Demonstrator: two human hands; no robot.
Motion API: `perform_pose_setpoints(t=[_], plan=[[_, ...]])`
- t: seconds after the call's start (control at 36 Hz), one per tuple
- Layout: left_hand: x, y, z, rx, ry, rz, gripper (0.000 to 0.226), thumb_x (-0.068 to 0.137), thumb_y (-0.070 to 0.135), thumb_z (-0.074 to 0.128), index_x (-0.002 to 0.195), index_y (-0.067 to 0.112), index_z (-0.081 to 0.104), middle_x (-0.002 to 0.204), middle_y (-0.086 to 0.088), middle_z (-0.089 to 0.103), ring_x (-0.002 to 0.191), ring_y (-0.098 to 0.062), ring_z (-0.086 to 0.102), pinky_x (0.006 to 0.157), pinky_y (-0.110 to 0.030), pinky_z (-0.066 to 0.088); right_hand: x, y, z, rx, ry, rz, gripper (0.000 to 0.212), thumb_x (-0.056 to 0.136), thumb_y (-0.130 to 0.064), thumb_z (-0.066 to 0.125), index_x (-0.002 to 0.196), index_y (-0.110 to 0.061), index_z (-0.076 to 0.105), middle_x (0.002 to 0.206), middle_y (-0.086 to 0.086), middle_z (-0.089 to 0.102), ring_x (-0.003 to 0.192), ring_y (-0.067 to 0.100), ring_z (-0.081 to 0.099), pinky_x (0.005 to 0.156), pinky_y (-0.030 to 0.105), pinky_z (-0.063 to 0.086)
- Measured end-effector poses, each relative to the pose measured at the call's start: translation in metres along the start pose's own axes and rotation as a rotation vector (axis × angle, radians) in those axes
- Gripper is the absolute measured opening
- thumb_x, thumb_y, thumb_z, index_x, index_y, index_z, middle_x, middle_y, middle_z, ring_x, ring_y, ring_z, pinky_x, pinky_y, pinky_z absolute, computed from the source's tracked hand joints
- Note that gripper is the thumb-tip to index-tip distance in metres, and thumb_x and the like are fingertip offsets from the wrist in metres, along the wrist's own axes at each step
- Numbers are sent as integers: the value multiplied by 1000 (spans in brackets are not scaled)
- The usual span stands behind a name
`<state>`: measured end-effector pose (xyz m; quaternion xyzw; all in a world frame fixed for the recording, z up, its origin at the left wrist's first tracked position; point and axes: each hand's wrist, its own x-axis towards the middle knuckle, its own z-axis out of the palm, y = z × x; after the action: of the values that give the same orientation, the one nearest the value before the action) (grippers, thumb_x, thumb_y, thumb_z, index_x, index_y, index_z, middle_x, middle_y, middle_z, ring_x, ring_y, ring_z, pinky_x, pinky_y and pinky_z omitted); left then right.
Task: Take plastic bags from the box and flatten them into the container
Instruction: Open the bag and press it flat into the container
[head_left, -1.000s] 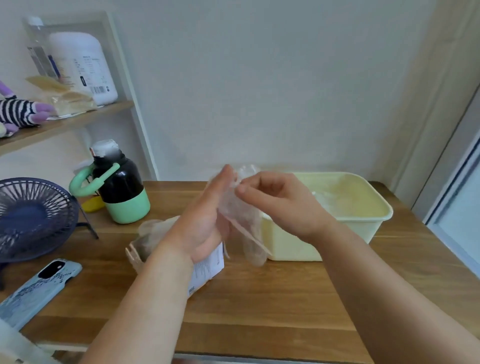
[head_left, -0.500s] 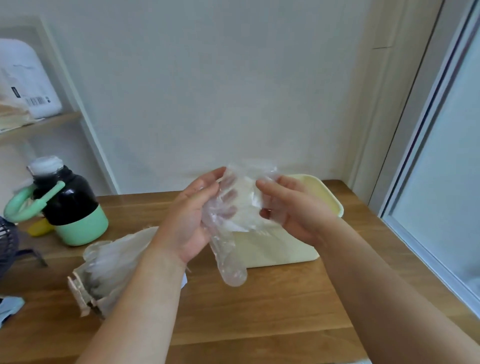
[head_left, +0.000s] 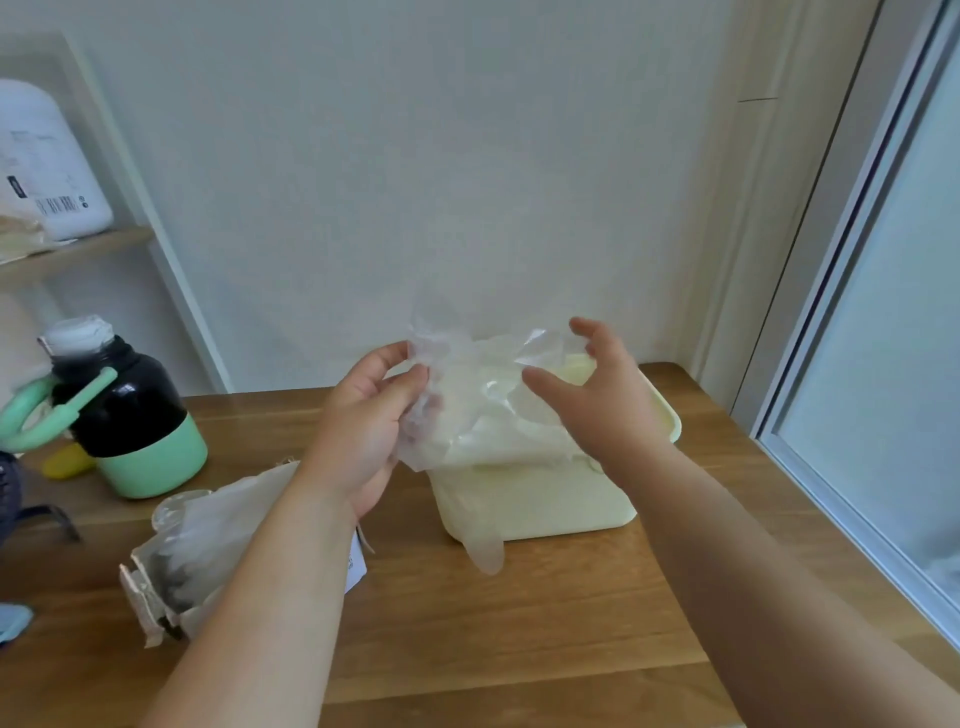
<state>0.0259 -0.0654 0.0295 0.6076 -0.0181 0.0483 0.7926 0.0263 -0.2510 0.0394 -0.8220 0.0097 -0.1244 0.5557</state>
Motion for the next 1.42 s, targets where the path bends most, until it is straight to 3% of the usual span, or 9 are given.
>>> perform_pose_setpoints(t=[0.11,0.25,0.39,0.53,0.67,0.86,1.0,1.14,1.42], plan=[[-1,-2,3,72,46,60,21,96,16,59,117,16,62,102,-8,73,84,-18,70,62,-28,51,-11,-16,1,-43,60,-199,28,87,-44,61,102,-20,60,90,-23,53,79,-7,47,76,19,38],[-7,3,7,75,29,153,13,96,12,57,105,19,63,84,5,74,77,-11,70,60,-22,53,-21,-35,9,-16,-223,-169,77,78,-72,44,103,-2,62,88,-8,56,82,8,53,78,33,45],[-14,9,0,135,145,208,12,95,11,59,101,20,63,86,6,72,75,-5,68,67,-19,53,-21,-34,22,-15,316,-291,65,82,-44,67,133,-15,40,117,-11,42,115,8,45,89,17,33],[-23,17,-16,200,154,202,14,94,13,61,104,23,63,93,2,72,78,-4,69,71,-19,55,-22,-48,30,97,-249,-152,44,82,-55,60,90,-13,64,76,-6,60,68,8,53,63,25,43],[-34,21,-21,137,-31,125,24,88,16,67,112,15,63,99,-8,70,87,-19,69,81,-35,54,-26,-48,43,360,-573,-100,20,89,-23,64,70,-17,65,65,-5,62,60,9,57,58,25,45],[-30,17,-49,-493,-290,-260,113,50,57,89,143,12,44,145,-18,46,136,-36,41,116,-53,23,-21,-61,35,901,-962,95,25,78,-21,55,64,-12,73,75,2,69,72,16,65,71,27,53],[-33,9,-41,-545,-485,-399,75,49,39,95,113,7,72,120,-14,67,106,-29,67,105,-50,35,-11,-57,31,1006,-928,223,17,58,-18,72,70,-7,69,78,7,68,75,23,66,75,32,55],[-35,16,-27,-287,-431,-247,27,68,23,83,92,11,78,87,-7,73,75,-15,71,61,-22,55,-9,-56,17,951,-842,237,18,75,-16,56,82,-3,67,78,8,66,74,22,66,75,32,57],[3,34,-29,267,183,194,28,90,14,66,111,30,60,97,-5,67,98,-25,66,93,-41,52,13,-32,10,532,-280,87,21,94,-8,56,73,-10,53,68,4,52,40,7,44,40,19,42]])
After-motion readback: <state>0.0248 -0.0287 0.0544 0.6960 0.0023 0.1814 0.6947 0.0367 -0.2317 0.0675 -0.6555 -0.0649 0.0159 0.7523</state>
